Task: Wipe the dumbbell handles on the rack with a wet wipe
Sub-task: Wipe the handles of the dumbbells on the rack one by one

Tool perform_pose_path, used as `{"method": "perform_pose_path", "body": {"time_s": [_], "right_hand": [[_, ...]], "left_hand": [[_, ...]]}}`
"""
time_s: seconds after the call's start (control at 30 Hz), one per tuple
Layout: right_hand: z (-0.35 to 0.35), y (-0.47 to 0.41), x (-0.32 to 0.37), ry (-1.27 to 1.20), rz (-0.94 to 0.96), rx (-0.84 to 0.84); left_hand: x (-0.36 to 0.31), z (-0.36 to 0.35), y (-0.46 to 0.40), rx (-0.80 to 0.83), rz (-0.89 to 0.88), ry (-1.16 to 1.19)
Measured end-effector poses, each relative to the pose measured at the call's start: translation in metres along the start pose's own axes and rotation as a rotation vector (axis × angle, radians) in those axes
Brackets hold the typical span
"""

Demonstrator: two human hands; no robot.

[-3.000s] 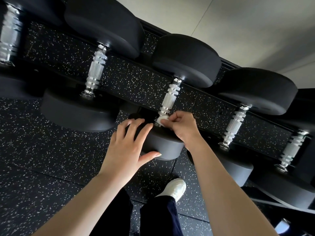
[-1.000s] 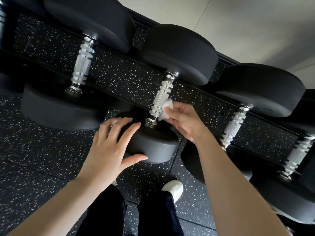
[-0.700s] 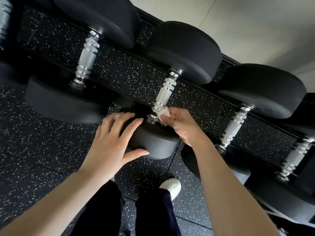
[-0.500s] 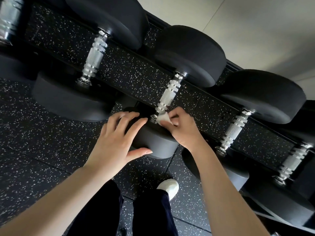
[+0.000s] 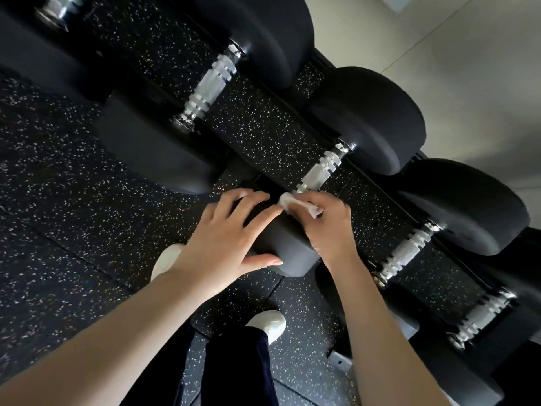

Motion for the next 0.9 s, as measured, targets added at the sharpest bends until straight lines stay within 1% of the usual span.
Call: {"method": "perform_pose_path", "body": {"time_s": [0.1,0.23,0.43,0.53,0.7,0.9], "right_hand": [[-0.003,-0.007,0.011,0.078,0.049,0.002],[-0.012,-0.015,0.021,0.26,0.102,0.064],[-0.015,-0.015,0.028,0.372,0.044,0.072],[-0.016,-0.017,0.032,0.415,0.062,0.07],[-0.017,-0.021,0.042,0.572,0.141,0.044],[-0.007,-0.036,0.05,0.64,0.195,-0.048]], "left_hand": [[0.001,0.0,0.001,-0.017,0.005,0.008],[0.002,-0.001,0.002,-0.021,0.018,0.015],[0.004,-0.001,0.002,-0.01,0.011,-0.005],[0.005,0.001,0.0,-0.03,-0.001,-0.001],[0.006,0.003,-0.001,-0.065,-0.003,0.012],[0.007,0.0,0.0,-0.059,0.0,-0.01]]}}
Point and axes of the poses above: each hand's wrist, its own y-axis away from the middle knuckle, its own z-axis out of the back of the hand, x = y × z, the point moved 7 cm from there along -y, towards the middle knuckle, and after that the axes turned 12 degrees about -x, right-handed, at the moved point
